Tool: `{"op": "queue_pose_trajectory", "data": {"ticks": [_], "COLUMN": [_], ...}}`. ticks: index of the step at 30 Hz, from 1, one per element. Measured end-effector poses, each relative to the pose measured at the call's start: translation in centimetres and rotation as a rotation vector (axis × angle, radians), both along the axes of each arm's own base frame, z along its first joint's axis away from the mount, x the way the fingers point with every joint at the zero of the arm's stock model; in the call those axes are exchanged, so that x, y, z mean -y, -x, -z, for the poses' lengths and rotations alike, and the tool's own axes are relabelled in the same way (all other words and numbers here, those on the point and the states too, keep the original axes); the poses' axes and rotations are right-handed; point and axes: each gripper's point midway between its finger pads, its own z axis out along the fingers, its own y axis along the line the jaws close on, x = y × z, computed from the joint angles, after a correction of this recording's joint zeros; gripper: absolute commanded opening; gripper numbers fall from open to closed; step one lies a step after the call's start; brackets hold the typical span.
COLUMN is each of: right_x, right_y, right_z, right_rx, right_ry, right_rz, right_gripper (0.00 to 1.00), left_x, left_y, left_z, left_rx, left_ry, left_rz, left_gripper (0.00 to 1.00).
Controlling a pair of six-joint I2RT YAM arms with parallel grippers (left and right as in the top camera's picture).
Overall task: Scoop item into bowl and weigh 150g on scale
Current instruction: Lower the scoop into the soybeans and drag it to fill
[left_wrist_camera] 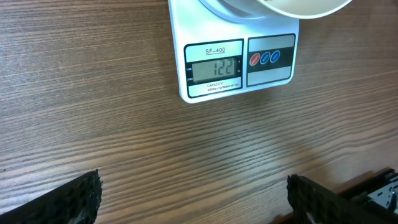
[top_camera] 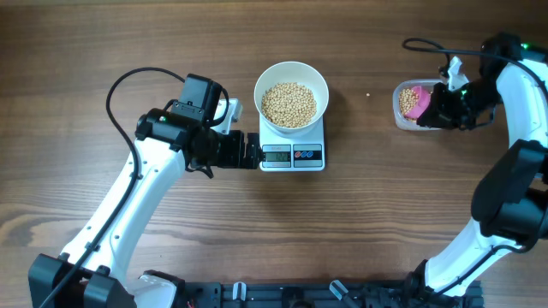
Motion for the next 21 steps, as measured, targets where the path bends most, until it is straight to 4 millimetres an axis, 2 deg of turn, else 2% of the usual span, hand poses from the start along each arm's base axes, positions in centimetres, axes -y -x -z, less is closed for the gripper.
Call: {"op": "queue_pose_trajectory", "data": {"ticks": [16,21], "right_x": [1.4,1.7], "right_y": [0.8,1.4], "right_z": [-0.3,-0.9], "right_rx": [-0.012,-0.002], "right_ry": [-0.038,-0.104], "right_rz": [0.039,0.043], "right_gripper": [0.04,0.04], "left_x": [0.0,0.0], "left_y": [0.0,0.0], "left_z": [0.0,0.0], "left_rx": [0.000,0.000], "left_ry": [0.000,0.000], "left_rz": [0.000,0.000], "left_gripper": [1.00,1.00]}}
